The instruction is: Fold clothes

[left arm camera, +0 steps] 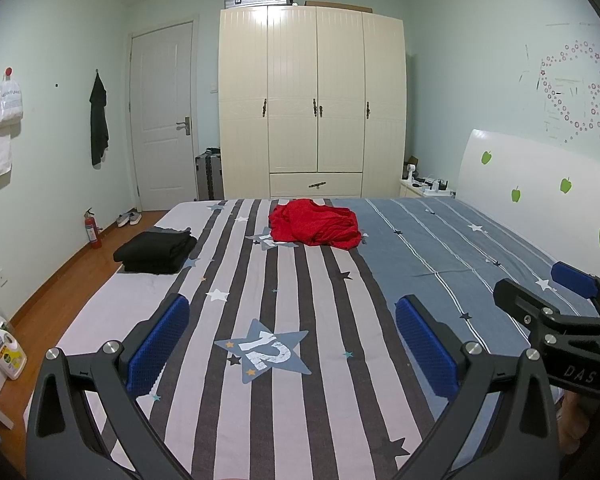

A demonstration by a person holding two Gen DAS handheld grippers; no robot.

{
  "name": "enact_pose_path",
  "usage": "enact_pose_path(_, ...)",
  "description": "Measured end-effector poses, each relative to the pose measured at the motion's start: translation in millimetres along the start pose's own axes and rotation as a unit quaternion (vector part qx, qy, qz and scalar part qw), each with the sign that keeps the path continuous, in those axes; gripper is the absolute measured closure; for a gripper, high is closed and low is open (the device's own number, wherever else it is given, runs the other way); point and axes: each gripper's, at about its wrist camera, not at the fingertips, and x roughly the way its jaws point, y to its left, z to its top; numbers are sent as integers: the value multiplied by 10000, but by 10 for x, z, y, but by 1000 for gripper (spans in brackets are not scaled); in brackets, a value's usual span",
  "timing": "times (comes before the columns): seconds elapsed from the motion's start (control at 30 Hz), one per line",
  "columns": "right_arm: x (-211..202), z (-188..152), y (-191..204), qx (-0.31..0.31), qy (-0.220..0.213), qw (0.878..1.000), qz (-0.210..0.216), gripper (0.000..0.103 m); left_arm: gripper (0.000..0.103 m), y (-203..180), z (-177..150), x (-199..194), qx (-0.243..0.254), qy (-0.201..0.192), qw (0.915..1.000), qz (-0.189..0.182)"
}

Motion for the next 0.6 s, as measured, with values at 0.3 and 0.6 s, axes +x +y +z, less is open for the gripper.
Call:
enact_pose_path(0.3,-20,-9,-9,-2,-22,10000,2,1,1,19,11,-15,-16,-13,10000,-14)
enact_pose_path(0.6,-16,-8,-10,7,-18,10000,13,1,1,22,-2,-18,-24,-10,10000,-14)
